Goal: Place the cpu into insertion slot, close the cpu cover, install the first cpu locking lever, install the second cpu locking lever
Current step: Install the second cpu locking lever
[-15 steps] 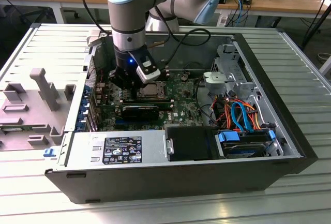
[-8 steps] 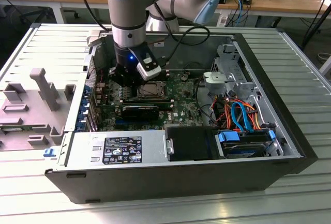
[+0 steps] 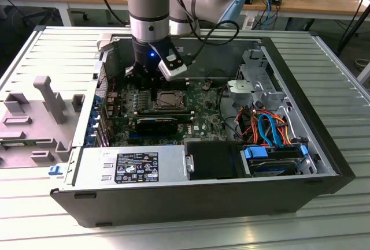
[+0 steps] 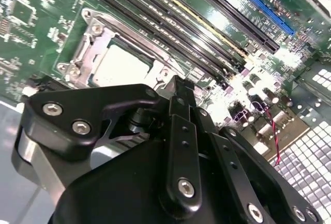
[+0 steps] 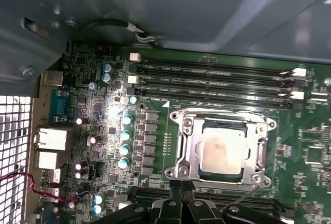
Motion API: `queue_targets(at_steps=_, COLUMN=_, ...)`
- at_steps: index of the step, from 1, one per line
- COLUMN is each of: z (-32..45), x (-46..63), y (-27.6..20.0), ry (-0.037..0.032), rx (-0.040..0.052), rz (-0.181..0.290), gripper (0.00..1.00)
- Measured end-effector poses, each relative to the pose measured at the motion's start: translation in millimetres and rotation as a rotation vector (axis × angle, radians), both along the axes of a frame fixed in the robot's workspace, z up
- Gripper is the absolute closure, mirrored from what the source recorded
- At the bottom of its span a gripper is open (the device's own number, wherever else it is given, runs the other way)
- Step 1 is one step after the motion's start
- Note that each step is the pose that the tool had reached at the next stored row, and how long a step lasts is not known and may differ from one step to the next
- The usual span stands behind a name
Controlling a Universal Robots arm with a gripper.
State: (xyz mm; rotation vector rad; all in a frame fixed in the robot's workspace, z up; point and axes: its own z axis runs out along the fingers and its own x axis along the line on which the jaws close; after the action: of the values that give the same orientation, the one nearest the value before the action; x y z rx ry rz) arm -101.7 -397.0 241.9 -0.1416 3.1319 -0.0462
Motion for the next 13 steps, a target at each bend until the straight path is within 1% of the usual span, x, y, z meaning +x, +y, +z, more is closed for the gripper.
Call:
queue_targets(at_steps=1, z=1.3, x=4.0, y=0.0, ry=0.0044, rx=0.004, rz=0.0, gripper=0.89)
queue_targets(at_steps=3, z=2.4, x=11.6, y=0.0, ry=0.0165, rx=0.0099, rz=0.0, gripper=0.89)
queue_targets(at_steps=4, z=2.6, x=16.9, y=0.0, ry=0.0253, rx=0.0143, rz=0.0, gripper=0.89)
queue_targets(at_steps=6, z=2.8, x=24.6, y=0.0, ry=0.0395, rx=0.0195, rz=0.0, gripper=0.89)
queue_targets(at_steps=7, z=2.8, x=33.9, y=0.0, ry=0.057, rx=0.0239, rz=0.0, gripper=0.89)
queue_targets(at_steps=8, z=2.8, x=40.7, y=0.0, ry=0.0708, rx=0.0265, rz=0.0, gripper=0.89)
queue_targets(at_steps=10, z=2.7, x=56.0, y=-0.1, ry=0.1051, rx=0.0281, rz=-0.001, gripper=0.89)
queue_targets(at_steps=12, z=2.6, x=63.4, y=-0.9, ry=0.1231, rx=0.0278, rz=-0.001, gripper=0.89)
queue_targets(at_steps=13, z=2.1, x=69.3, y=-2.8, ry=0.1376, rx=0.0279, rz=-0.001, gripper=0.89)
